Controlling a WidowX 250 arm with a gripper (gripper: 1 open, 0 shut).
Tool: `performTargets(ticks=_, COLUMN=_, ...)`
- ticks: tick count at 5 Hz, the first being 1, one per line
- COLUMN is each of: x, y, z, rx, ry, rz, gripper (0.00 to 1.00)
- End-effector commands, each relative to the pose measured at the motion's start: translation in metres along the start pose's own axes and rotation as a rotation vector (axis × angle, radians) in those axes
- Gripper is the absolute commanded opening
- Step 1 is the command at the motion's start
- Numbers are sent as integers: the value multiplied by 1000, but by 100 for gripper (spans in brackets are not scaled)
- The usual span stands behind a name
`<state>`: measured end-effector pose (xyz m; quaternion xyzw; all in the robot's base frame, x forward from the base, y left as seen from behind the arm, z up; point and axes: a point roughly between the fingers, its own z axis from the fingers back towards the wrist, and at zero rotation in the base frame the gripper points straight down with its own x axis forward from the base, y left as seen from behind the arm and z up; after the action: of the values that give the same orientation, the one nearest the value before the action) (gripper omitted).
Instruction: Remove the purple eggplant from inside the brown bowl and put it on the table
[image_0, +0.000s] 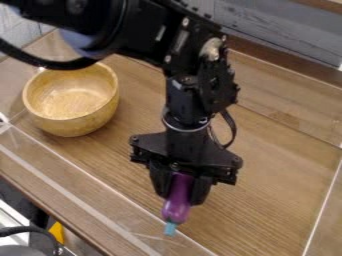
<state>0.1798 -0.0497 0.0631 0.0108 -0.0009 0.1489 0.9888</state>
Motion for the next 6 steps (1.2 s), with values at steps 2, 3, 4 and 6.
performTargets(ticks=2, x=-4, y=-7, z=0, rx=0, ry=-19, rz=91, gripper=0)
performTargets(ticks=3, x=-3, y=-9, z=-5, rx=8, ry=-17, rz=92, gripper=0)
performTargets(ticks=4, x=-5, y=-9, z=-10, rx=14, ry=-17, rz=93, gripper=0)
performTargets(ticks=6, x=0, y=-7, z=-12, rx=17, ry=-20, rz=-9, gripper=0)
